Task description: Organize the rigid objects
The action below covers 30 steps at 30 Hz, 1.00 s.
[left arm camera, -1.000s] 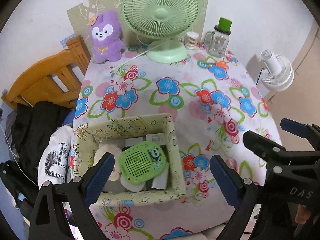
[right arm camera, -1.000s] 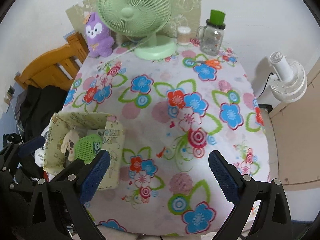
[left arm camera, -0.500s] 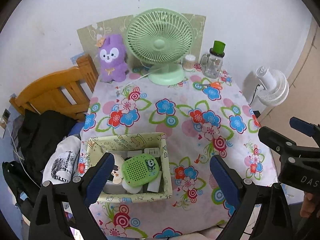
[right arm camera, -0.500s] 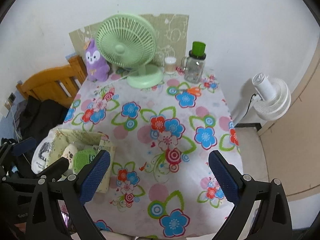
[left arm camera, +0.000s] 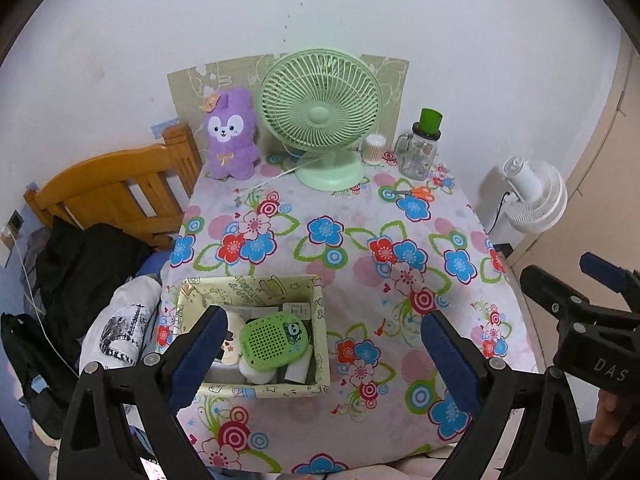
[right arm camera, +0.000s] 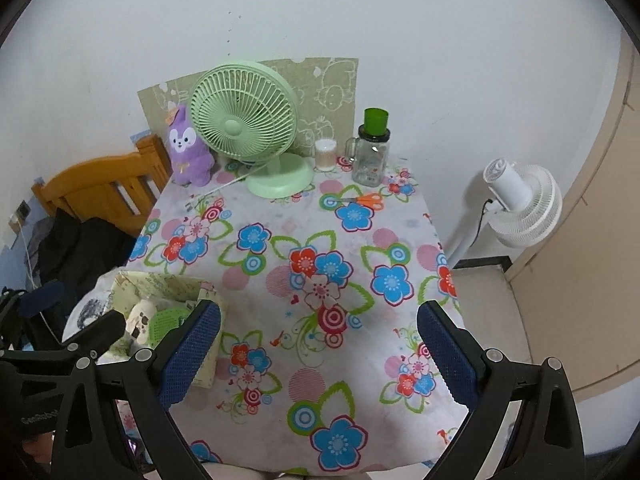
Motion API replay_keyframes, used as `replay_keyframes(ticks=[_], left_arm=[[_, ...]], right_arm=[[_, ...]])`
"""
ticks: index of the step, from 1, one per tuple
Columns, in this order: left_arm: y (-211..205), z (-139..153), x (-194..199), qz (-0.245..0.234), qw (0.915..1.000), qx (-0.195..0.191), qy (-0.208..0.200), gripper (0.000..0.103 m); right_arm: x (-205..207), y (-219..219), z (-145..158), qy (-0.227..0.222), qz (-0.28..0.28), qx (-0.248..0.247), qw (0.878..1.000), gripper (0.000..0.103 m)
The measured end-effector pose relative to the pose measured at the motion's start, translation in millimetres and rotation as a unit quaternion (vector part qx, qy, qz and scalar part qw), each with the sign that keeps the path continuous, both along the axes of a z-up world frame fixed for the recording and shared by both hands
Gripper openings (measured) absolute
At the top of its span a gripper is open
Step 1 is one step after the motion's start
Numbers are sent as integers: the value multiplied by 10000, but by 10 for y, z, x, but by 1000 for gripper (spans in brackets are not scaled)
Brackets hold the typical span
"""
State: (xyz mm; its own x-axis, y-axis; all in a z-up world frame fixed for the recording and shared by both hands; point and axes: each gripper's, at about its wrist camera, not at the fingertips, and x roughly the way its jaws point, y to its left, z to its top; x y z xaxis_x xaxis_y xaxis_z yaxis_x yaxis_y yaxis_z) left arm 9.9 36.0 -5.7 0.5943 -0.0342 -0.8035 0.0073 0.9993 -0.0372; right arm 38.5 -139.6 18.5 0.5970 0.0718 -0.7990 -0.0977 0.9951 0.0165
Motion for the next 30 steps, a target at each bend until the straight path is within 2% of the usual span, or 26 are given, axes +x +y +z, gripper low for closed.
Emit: replay_keyframes(ticks=[9,13,30], left_arm=[[49,44,-88,96,9999,-15,-140,103],[55,93,-95,161,9996,-16,-252,103],[43,104,-110,94,9991,-8,-411,103]], right_arm=[[-65,37,50,-125,16,3,9999,100],[-80,73,113,-264,70,-59,9996,100],[-72,42,113,-352,0,-8,9994,100]])
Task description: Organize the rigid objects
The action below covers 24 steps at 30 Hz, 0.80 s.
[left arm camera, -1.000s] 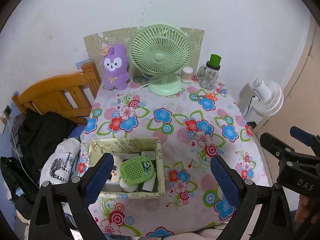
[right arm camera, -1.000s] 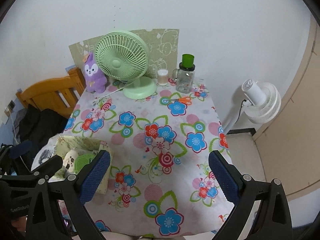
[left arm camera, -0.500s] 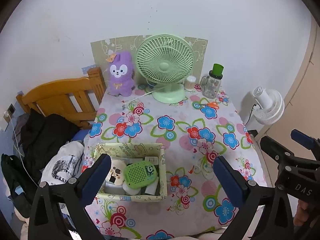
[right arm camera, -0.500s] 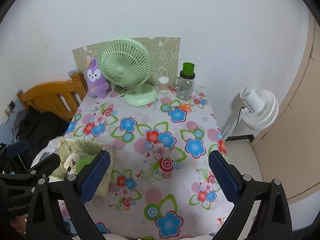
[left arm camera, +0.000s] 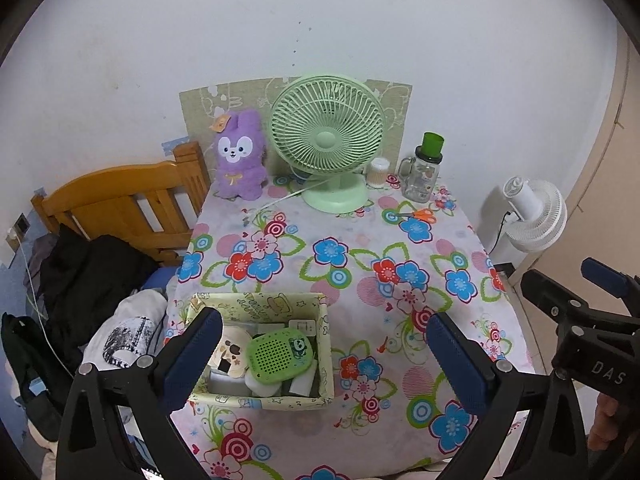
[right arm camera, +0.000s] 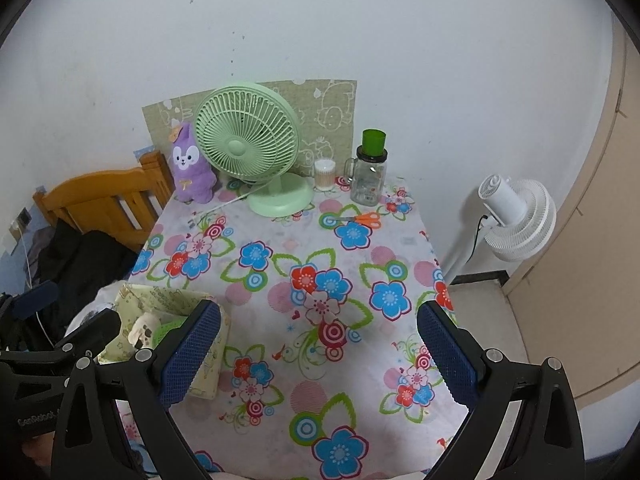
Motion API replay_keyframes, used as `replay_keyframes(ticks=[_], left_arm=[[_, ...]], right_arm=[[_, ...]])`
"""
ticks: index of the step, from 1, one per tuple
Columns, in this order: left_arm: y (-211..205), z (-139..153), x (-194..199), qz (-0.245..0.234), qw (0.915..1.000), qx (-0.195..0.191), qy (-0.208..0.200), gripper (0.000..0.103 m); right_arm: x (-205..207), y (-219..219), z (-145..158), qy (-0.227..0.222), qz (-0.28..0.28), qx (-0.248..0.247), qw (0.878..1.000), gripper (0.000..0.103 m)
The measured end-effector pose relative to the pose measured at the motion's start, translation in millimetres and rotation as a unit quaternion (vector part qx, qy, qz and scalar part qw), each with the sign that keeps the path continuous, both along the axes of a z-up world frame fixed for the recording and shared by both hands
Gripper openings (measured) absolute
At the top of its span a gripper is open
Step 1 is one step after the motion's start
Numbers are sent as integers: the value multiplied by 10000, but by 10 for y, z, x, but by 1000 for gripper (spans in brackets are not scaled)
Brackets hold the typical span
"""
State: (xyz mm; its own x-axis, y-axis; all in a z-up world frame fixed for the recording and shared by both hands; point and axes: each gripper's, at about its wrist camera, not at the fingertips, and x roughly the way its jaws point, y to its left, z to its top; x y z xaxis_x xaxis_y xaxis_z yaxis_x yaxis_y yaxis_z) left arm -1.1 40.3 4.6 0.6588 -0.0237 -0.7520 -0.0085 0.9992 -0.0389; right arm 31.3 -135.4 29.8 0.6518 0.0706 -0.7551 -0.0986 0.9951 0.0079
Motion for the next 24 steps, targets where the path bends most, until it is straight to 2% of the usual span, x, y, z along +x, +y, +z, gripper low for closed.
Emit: replay_keyframes(ticks=[24], left_arm=[[-18,-9,-8,12,10000,6,17,103]], right_arm=[[-5,37,4,-8,79,-107,9999,100]])
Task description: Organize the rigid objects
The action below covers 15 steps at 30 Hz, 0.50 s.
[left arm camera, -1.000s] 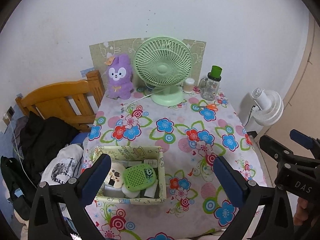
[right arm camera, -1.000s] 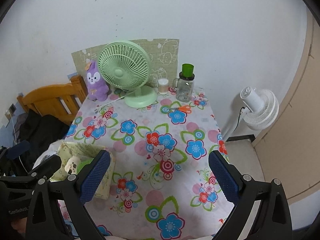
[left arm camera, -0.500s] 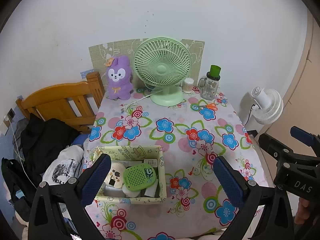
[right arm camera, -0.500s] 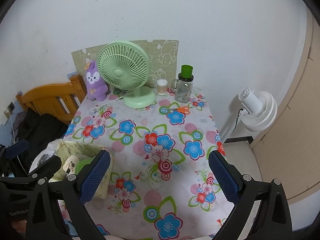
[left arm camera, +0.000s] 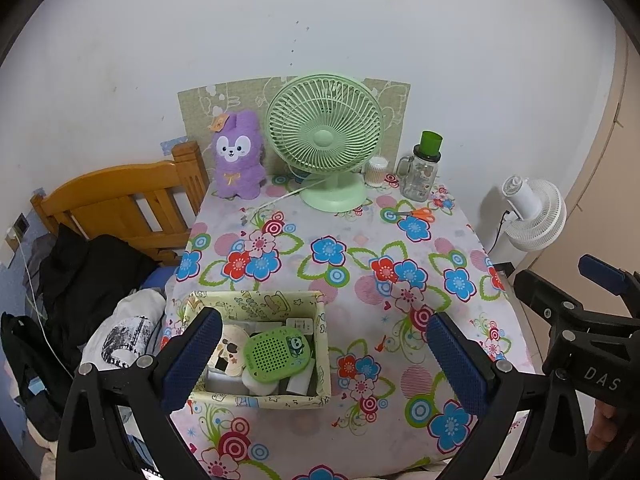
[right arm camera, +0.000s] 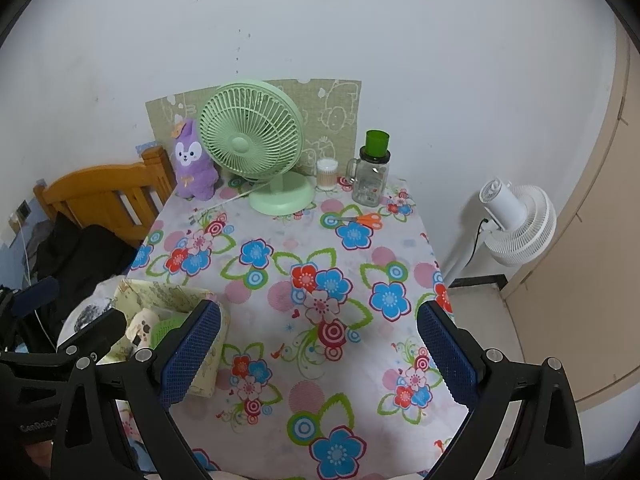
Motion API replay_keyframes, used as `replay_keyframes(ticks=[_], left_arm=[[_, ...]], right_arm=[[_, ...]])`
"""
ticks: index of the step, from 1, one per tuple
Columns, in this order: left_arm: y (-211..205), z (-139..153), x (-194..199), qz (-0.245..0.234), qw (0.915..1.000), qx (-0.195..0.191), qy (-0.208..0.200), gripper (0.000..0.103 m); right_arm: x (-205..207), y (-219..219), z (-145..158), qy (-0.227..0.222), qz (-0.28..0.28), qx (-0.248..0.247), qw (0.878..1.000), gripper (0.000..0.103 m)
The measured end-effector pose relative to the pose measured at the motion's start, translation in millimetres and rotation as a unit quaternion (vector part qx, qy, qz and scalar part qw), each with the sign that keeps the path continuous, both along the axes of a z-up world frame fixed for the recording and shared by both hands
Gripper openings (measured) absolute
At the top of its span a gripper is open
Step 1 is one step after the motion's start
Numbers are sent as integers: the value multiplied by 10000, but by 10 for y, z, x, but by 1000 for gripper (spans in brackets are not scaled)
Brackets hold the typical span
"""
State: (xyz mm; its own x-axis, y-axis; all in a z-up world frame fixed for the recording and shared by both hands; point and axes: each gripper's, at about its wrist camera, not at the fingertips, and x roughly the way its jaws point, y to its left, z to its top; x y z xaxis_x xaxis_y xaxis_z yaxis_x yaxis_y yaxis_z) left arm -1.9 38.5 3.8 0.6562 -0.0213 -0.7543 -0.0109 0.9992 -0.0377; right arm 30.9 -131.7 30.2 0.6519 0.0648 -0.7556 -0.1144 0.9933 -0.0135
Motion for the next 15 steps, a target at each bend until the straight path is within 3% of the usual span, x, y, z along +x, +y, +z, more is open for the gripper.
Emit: replay_keyframes(ticks=[15], left_arm=[[23,-35,15,-3,10000,-26,-4,103]], right_arm=[[12,-4,-51,33,-50,77,10000,100]])
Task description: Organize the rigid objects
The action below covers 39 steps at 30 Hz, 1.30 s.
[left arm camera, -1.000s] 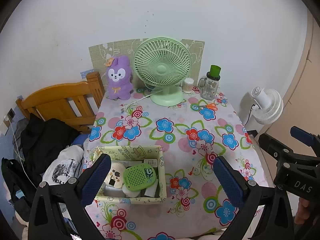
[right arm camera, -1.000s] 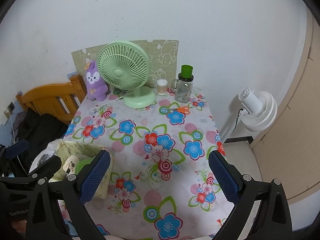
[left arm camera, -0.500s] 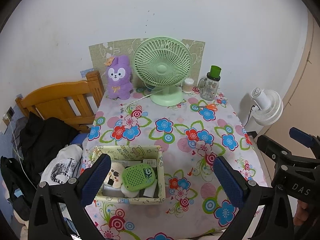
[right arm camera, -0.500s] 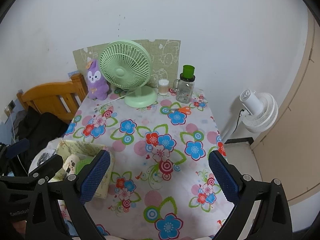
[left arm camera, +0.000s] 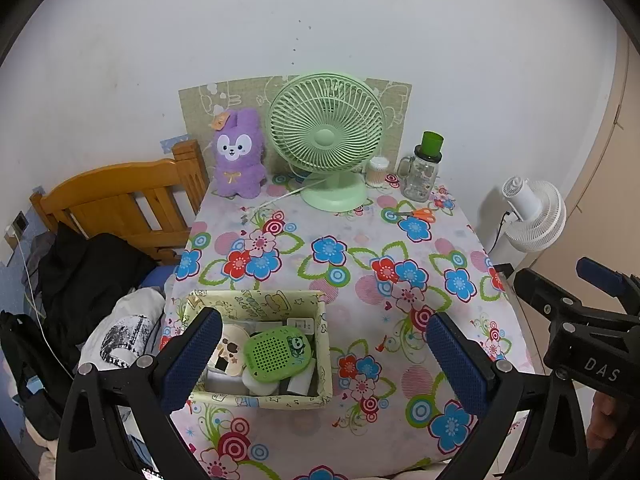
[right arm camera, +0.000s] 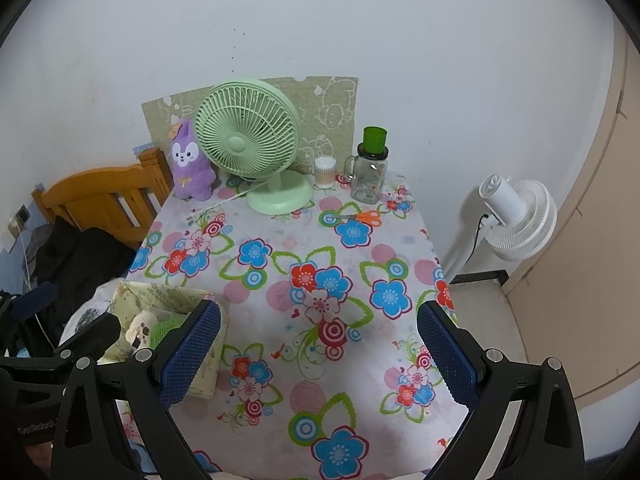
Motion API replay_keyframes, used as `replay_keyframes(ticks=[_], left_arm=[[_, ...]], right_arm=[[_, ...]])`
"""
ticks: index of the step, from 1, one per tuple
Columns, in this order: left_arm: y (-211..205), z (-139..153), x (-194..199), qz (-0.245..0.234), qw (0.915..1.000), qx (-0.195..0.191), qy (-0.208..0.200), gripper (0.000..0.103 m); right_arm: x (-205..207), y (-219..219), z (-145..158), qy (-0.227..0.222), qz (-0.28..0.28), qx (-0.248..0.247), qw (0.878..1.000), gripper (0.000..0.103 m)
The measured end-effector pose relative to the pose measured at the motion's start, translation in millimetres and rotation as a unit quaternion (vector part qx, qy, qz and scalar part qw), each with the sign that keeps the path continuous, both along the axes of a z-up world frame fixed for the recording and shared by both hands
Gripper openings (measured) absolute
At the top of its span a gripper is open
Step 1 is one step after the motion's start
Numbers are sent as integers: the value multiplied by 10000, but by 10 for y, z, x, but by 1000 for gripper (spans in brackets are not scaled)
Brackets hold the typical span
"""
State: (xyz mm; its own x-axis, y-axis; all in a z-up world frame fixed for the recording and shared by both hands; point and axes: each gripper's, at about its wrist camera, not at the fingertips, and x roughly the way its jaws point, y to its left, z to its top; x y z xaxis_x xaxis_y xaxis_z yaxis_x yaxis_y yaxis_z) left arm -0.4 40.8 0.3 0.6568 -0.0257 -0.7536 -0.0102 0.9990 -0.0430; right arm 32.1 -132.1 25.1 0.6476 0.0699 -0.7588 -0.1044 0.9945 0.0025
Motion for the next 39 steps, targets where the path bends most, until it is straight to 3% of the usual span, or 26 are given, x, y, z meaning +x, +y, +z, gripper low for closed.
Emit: replay_keyframes(ticks=[19,39], left_arm=[[81,-77,-77,-2,9997,254,-68,103],[70,-76,-75,-70,9997,183,-156,103]], right_arm=[[-10,14,-80,-32,-173,34,9998,100],[-90,82,-106,-93,-106,-84,9999,100]])
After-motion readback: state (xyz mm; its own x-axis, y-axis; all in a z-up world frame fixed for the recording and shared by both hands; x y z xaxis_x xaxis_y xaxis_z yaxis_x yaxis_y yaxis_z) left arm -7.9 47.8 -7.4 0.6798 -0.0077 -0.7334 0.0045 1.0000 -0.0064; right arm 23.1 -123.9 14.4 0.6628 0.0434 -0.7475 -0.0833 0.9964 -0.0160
